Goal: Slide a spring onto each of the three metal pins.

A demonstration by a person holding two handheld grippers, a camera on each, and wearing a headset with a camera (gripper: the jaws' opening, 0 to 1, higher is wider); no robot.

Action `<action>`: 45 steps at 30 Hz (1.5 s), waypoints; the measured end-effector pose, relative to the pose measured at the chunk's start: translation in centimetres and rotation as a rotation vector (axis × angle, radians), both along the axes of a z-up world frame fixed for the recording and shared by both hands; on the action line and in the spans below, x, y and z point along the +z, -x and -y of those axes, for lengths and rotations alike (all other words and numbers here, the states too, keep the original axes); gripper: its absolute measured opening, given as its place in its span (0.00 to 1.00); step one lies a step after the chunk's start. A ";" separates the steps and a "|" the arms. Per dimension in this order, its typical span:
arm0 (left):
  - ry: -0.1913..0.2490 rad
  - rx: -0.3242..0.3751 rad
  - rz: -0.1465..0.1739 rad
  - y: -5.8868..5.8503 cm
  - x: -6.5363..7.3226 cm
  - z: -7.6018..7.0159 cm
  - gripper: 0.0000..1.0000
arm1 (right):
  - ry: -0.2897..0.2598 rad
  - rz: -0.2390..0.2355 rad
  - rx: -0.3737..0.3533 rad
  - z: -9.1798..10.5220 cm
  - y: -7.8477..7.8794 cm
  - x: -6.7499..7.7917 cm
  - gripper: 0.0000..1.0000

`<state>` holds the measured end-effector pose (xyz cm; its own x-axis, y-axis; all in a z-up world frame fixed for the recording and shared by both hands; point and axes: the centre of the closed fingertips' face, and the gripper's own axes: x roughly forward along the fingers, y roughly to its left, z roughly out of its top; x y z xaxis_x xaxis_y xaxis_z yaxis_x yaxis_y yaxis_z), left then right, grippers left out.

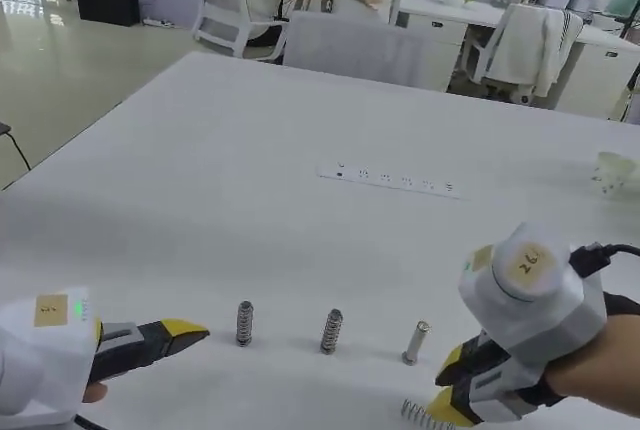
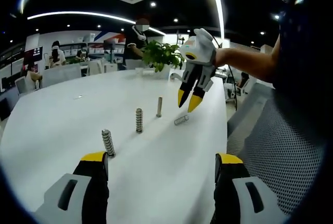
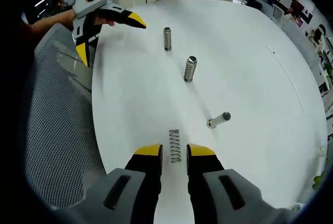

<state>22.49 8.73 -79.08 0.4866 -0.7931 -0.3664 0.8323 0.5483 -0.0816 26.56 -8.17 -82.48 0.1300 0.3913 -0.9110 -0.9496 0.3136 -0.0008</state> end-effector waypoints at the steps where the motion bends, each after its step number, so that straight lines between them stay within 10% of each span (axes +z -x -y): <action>1: -0.001 -0.001 0.000 0.0 0.0 0.0 0.80 | 0.000 -0.001 -0.001 0.1 0.0 -0.1 0.16; 45: -0.006 -0.010 -0.018 0.6 -0.3 0.6 0.76 | 0.058 -0.005 0.039 1.4 0.4 -3.6 0.08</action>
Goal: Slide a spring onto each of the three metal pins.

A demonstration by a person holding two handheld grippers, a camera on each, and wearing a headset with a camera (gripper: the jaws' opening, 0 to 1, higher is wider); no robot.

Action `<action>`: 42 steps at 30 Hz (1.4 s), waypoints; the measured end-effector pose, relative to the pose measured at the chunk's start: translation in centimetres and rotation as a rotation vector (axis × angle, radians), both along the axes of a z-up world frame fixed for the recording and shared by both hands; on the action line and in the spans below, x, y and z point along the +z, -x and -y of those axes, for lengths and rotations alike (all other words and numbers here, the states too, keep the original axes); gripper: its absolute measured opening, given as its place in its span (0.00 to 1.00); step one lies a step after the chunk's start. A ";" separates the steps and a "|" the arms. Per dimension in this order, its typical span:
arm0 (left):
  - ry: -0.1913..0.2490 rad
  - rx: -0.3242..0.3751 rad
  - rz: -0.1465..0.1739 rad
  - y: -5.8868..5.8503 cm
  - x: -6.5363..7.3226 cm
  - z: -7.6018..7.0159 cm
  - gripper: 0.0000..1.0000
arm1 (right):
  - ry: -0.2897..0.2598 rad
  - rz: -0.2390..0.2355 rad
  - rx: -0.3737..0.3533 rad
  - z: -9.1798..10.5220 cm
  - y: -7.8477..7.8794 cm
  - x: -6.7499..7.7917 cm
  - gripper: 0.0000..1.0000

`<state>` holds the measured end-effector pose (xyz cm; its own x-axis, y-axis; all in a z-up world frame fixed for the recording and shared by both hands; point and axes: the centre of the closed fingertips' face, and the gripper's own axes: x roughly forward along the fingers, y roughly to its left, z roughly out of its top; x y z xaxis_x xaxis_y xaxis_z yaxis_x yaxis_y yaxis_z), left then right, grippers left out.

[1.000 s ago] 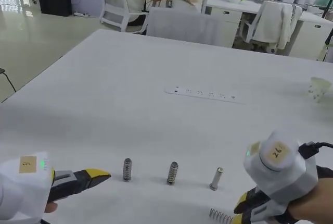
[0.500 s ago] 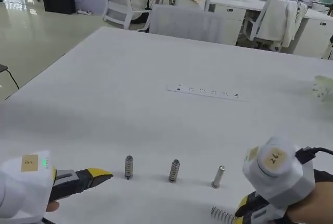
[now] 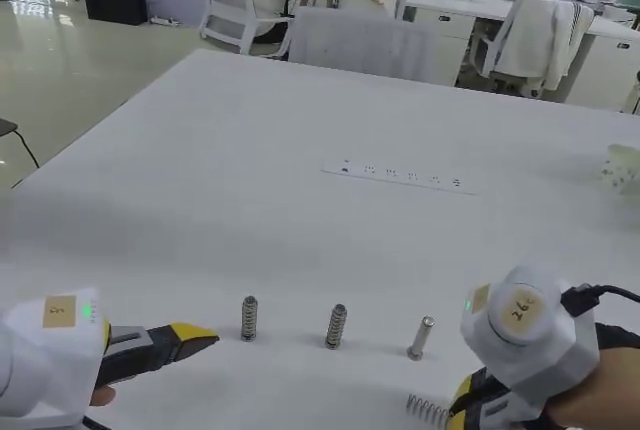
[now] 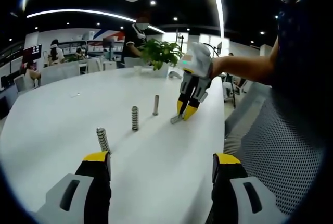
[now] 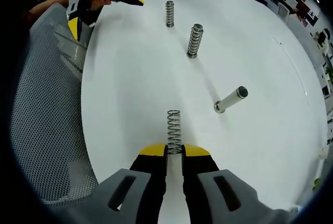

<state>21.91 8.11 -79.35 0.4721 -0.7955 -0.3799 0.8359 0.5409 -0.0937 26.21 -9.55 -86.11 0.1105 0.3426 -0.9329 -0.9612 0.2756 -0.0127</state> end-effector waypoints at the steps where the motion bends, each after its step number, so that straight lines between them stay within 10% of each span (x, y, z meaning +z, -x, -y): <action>1: 0.000 -0.002 0.000 0.0 0.0 0.0 0.76 | -0.005 -0.001 -0.005 -0.1 0.0 0.1 0.08; 42: -0.036 -0.199 0.067 -1.2 1.9 3.5 0.55 | -0.126 0.034 0.137 -6.5 1.6 6.4 0.08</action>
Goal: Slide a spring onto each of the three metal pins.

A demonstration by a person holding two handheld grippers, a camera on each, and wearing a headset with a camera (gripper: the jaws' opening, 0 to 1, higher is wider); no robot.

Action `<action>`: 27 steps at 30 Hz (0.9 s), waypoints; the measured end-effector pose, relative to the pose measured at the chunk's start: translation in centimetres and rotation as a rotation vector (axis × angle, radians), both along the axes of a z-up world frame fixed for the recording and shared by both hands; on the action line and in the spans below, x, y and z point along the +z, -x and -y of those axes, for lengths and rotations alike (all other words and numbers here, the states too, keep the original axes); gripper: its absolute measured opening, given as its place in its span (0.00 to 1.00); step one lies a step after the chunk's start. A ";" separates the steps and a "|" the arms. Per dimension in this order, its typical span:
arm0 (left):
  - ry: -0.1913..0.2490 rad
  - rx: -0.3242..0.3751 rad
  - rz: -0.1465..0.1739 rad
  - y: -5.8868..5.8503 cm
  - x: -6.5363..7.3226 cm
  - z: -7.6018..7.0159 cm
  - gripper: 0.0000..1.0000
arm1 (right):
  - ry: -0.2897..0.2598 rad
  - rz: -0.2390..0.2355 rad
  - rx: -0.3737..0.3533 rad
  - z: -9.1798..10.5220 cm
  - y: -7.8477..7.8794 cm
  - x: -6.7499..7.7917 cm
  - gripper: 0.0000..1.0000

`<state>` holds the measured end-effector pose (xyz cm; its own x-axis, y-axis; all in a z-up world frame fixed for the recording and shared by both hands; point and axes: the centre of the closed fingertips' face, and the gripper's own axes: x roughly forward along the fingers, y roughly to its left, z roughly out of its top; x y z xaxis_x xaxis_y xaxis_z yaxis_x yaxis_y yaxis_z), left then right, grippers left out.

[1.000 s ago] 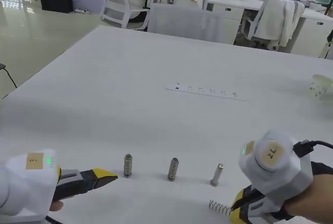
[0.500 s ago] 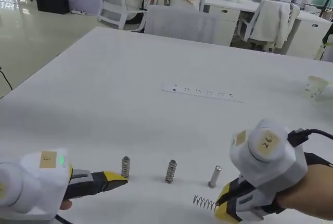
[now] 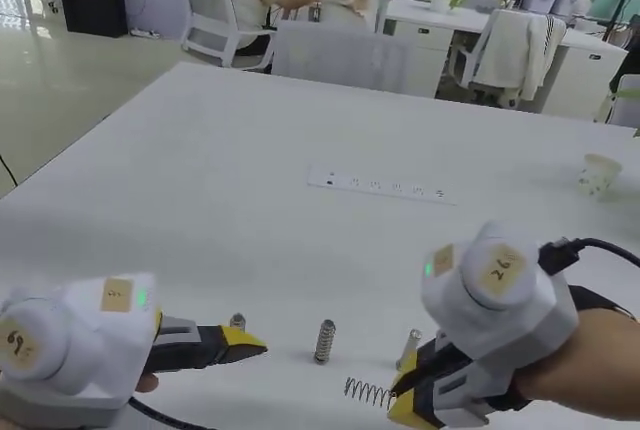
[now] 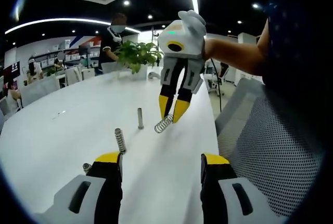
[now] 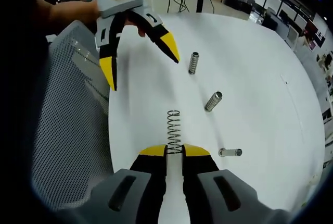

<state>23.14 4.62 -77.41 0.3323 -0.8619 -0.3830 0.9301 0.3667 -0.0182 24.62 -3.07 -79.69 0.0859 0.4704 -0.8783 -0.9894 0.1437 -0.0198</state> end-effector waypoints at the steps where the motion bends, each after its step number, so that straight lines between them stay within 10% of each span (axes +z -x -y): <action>1: 0.000 -0.002 0.005 -0.1 0.1 0.1 0.53 | -0.001 0.001 0.007 -0.2 0.1 0.1 0.08; 27: 0.003 -0.087 0.054 0.0 1.0 2.3 0.23 | -0.026 0.013 0.125 -2.6 1.6 1.2 0.08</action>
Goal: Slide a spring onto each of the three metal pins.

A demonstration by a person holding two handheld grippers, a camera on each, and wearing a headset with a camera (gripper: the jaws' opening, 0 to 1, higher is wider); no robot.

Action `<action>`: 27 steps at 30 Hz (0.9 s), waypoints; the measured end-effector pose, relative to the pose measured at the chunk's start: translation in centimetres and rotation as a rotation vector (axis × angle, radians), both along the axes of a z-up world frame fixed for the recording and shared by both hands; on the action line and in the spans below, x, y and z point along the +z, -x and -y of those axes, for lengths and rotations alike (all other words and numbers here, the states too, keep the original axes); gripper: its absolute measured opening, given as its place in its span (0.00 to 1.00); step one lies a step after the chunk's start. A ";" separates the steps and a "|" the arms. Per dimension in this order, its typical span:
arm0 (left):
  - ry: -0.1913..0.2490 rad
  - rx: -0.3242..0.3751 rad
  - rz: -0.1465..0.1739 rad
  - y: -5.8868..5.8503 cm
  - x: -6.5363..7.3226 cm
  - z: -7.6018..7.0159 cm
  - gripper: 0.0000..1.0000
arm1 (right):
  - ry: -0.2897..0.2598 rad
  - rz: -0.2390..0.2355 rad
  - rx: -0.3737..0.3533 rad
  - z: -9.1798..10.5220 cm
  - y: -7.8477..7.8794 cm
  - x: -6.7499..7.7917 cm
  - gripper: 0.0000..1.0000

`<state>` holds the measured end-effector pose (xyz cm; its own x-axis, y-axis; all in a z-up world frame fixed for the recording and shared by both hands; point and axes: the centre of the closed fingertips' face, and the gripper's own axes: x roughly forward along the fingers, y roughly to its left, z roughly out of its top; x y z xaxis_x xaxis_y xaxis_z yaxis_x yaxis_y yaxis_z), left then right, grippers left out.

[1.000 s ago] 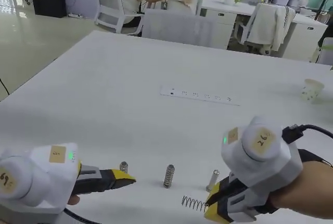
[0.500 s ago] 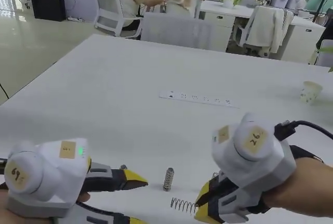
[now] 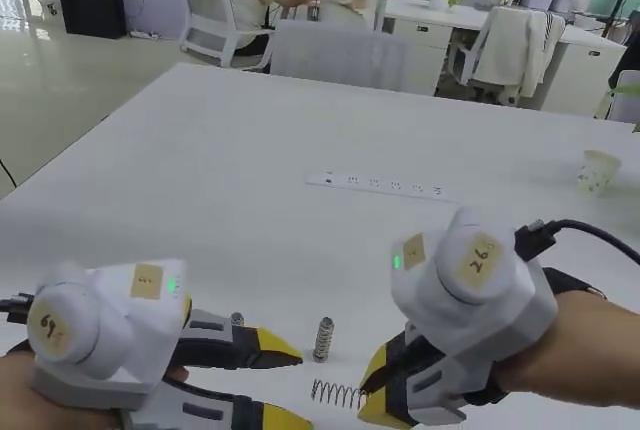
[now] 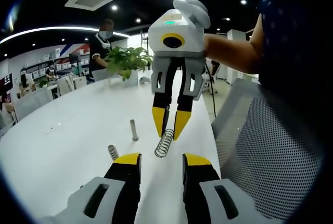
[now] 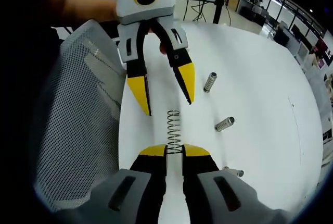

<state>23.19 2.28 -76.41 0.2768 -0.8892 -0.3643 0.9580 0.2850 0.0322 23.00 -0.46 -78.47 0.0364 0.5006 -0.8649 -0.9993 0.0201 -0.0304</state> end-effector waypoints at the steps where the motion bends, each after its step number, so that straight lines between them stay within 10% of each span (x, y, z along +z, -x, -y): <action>1: 0.000 -0.005 0.002 0.0 0.0 0.1 0.23 | -0.001 0.002 0.004 -0.1 0.0 0.0 0.08; 27: -0.006 -0.031 0.022 0.2 0.0 0.6 0.04 | -0.020 0.039 0.074 -1.3 0.2 0.6 0.08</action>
<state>22.98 1.69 -76.38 0.2571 -0.8951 -0.3642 0.9654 0.2549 0.0551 22.78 0.89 -77.82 0.0327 0.5202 -0.8534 -0.9962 -0.0523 -0.0701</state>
